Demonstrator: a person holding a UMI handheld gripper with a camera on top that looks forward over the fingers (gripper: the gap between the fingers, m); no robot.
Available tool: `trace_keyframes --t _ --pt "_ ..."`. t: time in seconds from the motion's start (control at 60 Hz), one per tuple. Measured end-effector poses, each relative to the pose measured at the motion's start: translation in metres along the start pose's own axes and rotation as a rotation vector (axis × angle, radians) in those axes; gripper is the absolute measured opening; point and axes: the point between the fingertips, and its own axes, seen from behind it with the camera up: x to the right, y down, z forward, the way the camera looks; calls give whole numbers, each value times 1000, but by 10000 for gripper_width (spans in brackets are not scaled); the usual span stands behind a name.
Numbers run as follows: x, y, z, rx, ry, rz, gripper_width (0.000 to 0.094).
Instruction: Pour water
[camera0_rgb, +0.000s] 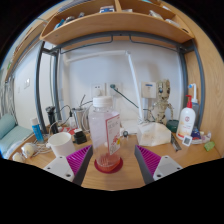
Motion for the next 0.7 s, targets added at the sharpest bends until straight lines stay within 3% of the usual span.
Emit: trace_keyframes --t 0.267,0.7 --pt "13 11 -77 -34 17 41 862" --pt "93 0 -128 16 145 3 862"
